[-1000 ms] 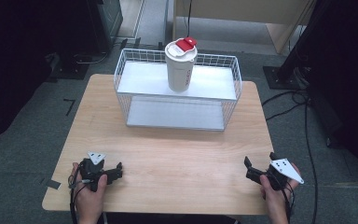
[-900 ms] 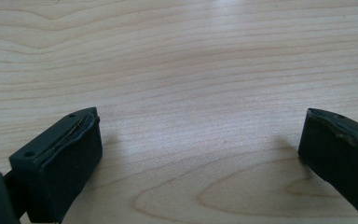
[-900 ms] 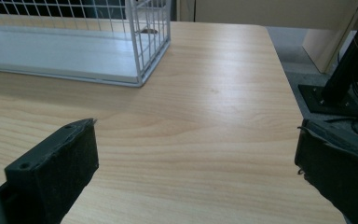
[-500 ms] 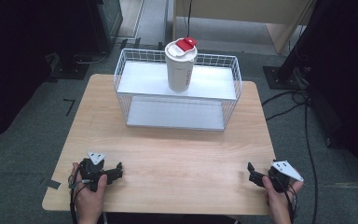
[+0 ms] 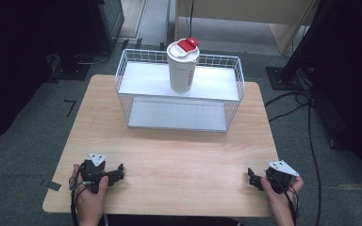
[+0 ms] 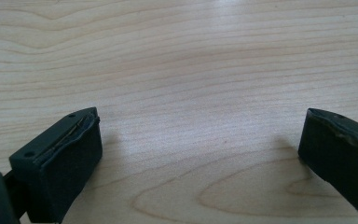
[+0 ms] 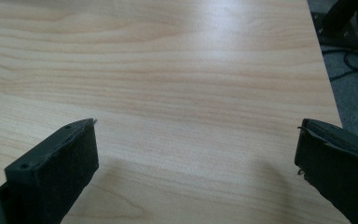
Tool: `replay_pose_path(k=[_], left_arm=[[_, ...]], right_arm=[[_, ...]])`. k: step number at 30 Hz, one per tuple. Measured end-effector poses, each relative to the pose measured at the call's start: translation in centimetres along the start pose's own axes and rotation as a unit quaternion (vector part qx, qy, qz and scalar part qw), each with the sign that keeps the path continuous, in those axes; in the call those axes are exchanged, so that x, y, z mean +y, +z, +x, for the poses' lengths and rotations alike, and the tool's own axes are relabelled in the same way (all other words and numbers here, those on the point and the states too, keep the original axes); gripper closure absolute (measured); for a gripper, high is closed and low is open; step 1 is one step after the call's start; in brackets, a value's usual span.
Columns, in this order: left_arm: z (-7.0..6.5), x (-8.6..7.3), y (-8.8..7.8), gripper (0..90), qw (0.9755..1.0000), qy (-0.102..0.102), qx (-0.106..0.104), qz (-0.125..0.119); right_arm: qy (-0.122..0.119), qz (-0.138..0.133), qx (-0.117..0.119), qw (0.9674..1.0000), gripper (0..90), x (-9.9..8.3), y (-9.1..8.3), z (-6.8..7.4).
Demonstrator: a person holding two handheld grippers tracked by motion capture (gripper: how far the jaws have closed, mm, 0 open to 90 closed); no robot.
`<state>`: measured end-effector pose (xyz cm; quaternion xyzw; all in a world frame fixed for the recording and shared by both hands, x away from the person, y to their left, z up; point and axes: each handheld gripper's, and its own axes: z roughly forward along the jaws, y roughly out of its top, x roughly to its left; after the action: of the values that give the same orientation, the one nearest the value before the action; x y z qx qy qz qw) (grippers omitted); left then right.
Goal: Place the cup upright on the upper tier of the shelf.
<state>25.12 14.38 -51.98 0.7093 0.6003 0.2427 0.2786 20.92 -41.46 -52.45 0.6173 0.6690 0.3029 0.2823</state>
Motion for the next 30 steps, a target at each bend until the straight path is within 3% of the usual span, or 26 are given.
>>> replay_pose_path(k=[4,11,30], left_arm=[[0.0,0.0,0.0,0.0,1.0,0.0,0.0,0.0],[0.0,0.0,0.0,0.0,1.0,0.0,0.0,0.0],[0.0,0.0,0.0,0.0,1.0,0.0,0.0,0.0]], right_arm=[[0.002,0.026,-0.001,0.9997,0.0,0.0,0.26,-0.12],[0.013,0.033,0.008,0.9994,0.0,-0.08,0.23,-0.48],[0.005,0.034,0.02,0.9992,0.0,-0.39,-0.11,-0.73]])
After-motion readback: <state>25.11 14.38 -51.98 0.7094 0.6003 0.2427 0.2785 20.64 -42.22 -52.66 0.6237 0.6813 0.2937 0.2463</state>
